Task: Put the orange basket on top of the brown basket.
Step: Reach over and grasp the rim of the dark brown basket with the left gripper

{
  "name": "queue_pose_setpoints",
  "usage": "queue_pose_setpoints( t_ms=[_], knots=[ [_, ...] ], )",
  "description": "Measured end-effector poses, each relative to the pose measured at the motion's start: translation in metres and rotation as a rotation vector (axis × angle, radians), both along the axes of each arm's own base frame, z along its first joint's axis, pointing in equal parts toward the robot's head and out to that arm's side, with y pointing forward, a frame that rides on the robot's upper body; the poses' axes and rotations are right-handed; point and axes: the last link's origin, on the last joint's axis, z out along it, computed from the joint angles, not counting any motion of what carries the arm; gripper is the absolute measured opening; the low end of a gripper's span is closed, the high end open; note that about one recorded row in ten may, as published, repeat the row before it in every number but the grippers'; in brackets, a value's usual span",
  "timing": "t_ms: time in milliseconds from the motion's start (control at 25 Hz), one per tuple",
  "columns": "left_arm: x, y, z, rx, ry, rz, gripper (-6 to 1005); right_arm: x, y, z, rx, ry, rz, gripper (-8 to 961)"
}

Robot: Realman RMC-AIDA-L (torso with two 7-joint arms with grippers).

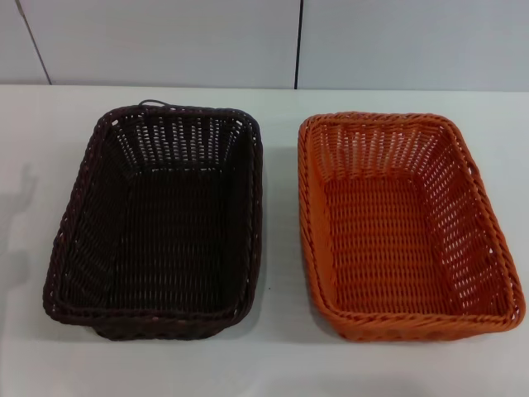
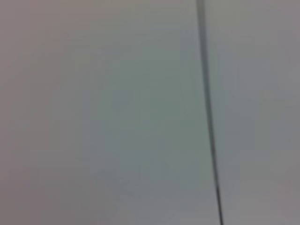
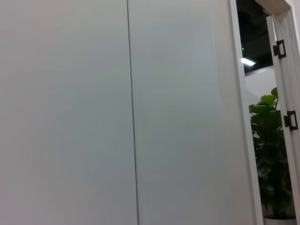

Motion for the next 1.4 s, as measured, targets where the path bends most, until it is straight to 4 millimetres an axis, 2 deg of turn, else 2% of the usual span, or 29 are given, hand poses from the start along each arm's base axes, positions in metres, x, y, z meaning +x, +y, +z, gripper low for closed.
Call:
queue_pose_setpoints(
  t_ms=[80,120,160,200,280,320,400,480,520,560,600,760,800,1000,1160,1400],
  knots=[
    [0.0,0.0,0.0,0.0,0.0,0.0,848,0.0,0.0,-0.001,0.0,0.003,0.001,725],
    [0.008,0.004,0.004,-0.012,0.014,-0.005,847,0.0,0.0,-0.001,-0.001,0.003,0.001,725],
    [0.028,0.011,0.012,-0.05,0.019,-0.027,846,0.0,0.0,-0.001,-0.001,0.004,0.001,725],
    [0.038,0.014,0.015,-0.09,0.011,-0.028,845,0.0,0.0,0.0,-0.001,0.004,0.0,724],
    [0.038,0.014,0.015,-0.09,0.011,-0.028,844,0.001,0.001,0.0,-0.004,0.005,-0.001,724],
    [0.055,0.021,0.018,-0.187,-0.016,-0.005,843,0.001,0.001,0.0,-0.004,0.005,-0.001,724],
    [0.066,0.024,0.019,-0.263,-0.034,0.023,842,0.002,0.001,0.0,-0.008,0.008,-0.004,725],
    [0.066,0.024,0.019,-0.263,-0.034,0.023,840,0.002,0.001,0.0,-0.01,0.008,-0.006,725],
    [0.076,0.027,0.02,-0.339,-0.051,0.06,840,0.002,0.001,0.0,-0.01,0.008,-0.006,725],
    [0.076,0.027,0.02,-0.339,-0.051,0.06,839,0.002,0.001,0.0,-0.011,0.009,-0.006,725],
    [0.095,0.029,0.032,-0.457,-0.111,0.14,838,0.003,0.002,-0.001,-0.016,0.014,-0.009,724],
    [0.113,0.025,0.043,-0.544,-0.148,0.168,835,0.004,0.003,-0.001,-0.024,0.019,-0.012,724],
    [0.123,0.021,0.047,-0.574,-0.141,0.163,834,0.005,0.004,-0.001,-0.027,0.019,-0.012,724],
    [0.138,0.01,0.046,-0.656,-0.111,0.173,831,0.006,0.006,-0.001,-0.038,0.026,-0.016,724],
    [0.137,0.005,0.04,-0.707,-0.108,0.199,828,0.006,0.007,-0.002,-0.04,0.028,-0.017,725],
    [0.131,-0.002,0.017,-0.824,-0.107,0.256,823,0.007,0.007,-0.002,-0.042,0.029,-0.017,724]
  ],
)
